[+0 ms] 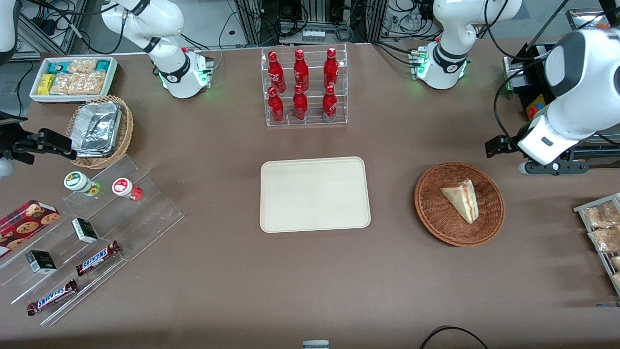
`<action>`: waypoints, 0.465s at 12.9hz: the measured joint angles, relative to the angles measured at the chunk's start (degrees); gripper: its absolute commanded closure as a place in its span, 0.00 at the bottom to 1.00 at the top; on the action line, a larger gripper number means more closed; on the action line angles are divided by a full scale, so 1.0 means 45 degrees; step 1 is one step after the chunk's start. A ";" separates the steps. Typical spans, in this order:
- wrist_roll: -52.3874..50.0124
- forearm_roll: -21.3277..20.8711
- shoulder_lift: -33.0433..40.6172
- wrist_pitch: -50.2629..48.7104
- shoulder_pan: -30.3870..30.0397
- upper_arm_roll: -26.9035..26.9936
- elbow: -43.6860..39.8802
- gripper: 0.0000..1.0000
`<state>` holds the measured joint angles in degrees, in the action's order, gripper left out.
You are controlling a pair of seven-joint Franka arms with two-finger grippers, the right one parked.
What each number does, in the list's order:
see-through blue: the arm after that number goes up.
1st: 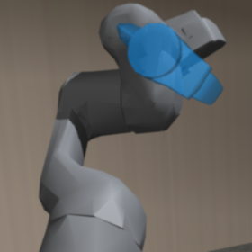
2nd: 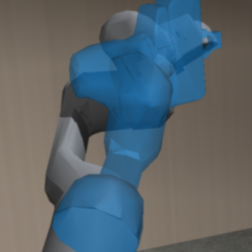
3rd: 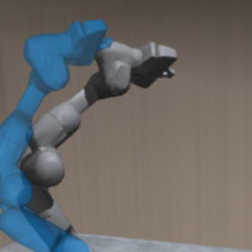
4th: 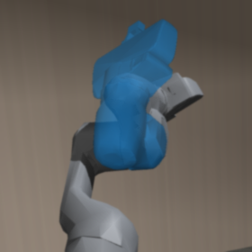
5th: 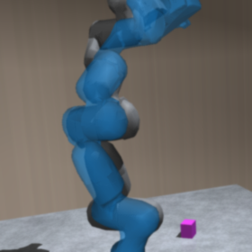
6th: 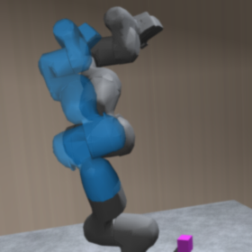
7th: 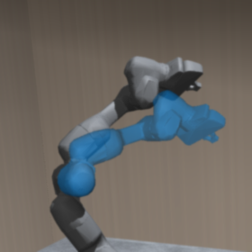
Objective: Place sandwich from basket to tray
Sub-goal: 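Move the left gripper over the wrapped sandwich in the woven basket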
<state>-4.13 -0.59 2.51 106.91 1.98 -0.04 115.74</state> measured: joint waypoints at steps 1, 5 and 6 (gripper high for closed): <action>-0.0762 0.0000 -0.0052 0.0718 0.0001 -0.0006 0.0466 0.00; -0.3347 0.0000 -0.0788 0.2264 0.0127 -0.0082 0.1117 0.00; -0.3729 0.0000 -0.0925 0.2616 0.0130 -0.0082 0.1210 0.00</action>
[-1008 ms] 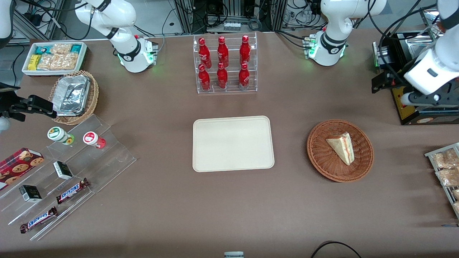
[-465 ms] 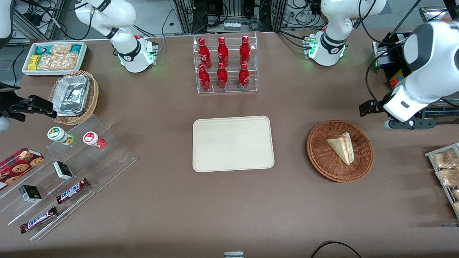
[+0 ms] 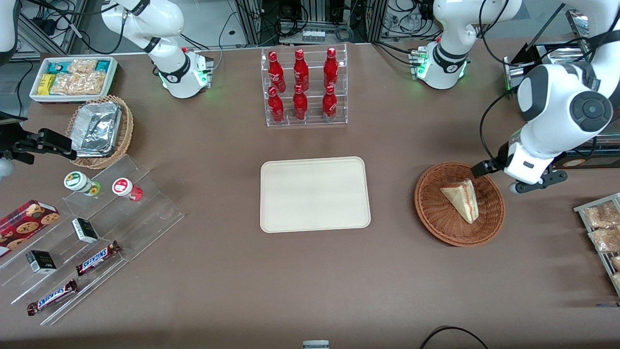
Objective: Place sandwich from basket to tray
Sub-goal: 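Move the left gripper over the wrapped sandwich in the woven basket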
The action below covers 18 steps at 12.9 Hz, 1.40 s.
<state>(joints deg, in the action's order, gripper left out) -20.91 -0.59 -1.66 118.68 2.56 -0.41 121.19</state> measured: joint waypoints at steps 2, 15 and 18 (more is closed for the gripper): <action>-0.0483 0.0001 -0.0115 0.0749 0.0001 0.0000 0.0363 0.00; -0.2300 0.0157 -0.1821 0.3477 0.0417 -0.0108 0.1012 0.00; -0.2312 0.0158 -0.2209 0.3752 0.0417 -0.0109 0.1037 0.00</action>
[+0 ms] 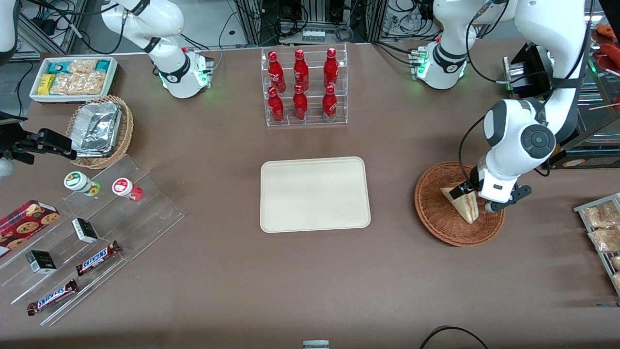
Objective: Place sandwich from basket to tray
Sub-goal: 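Lower the left gripper and close it on the wrapped sandwich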
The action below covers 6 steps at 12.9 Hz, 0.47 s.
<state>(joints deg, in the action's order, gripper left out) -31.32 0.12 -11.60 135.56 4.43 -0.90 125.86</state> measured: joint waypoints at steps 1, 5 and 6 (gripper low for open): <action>0.0000 0.0000 -0.0116 0.0076 -0.0003 0.0001 0.0010 0.00; 0.0000 0.0000 -0.0444 0.0525 -0.0047 0.0019 0.0144 0.00; 0.0000 0.0000 -0.0516 0.0759 -0.0058 0.0021 0.0256 0.01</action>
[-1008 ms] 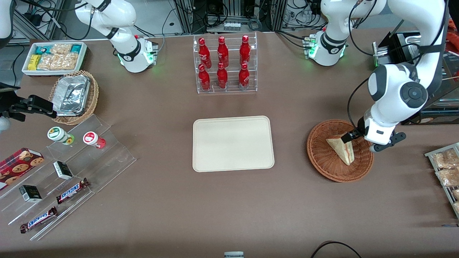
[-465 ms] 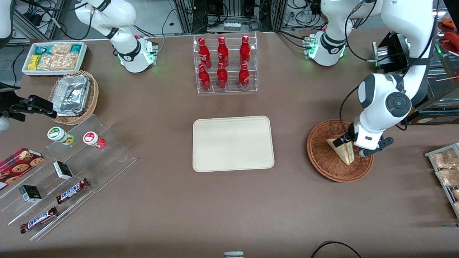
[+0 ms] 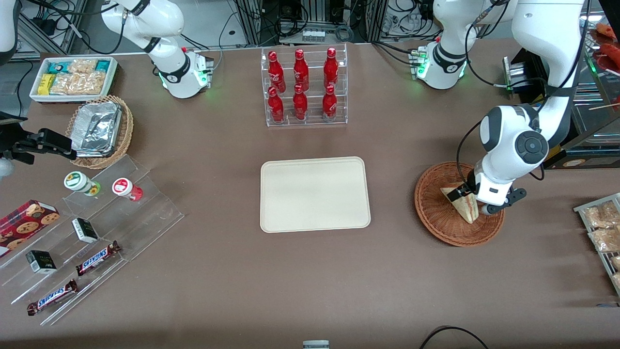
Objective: Place sandwich from basket to tray
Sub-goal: 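Lower the left gripper and close it on the wrapped sandwich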
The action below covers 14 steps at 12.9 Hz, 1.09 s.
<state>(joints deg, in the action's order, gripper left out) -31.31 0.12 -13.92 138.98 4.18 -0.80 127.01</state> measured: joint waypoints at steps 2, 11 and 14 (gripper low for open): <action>0.0000 0.0000 -0.0139 0.0337 -0.0015 0.0013 0.0210 0.44; 0.0092 -0.0023 0.0486 -0.1522 0.0462 -0.0136 -0.0450 1.00; 0.0070 -0.0023 0.0674 -0.3392 0.1604 -0.0270 -0.1718 1.00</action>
<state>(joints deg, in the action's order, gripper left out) -31.00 0.02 -10.89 123.71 11.39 -2.01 119.28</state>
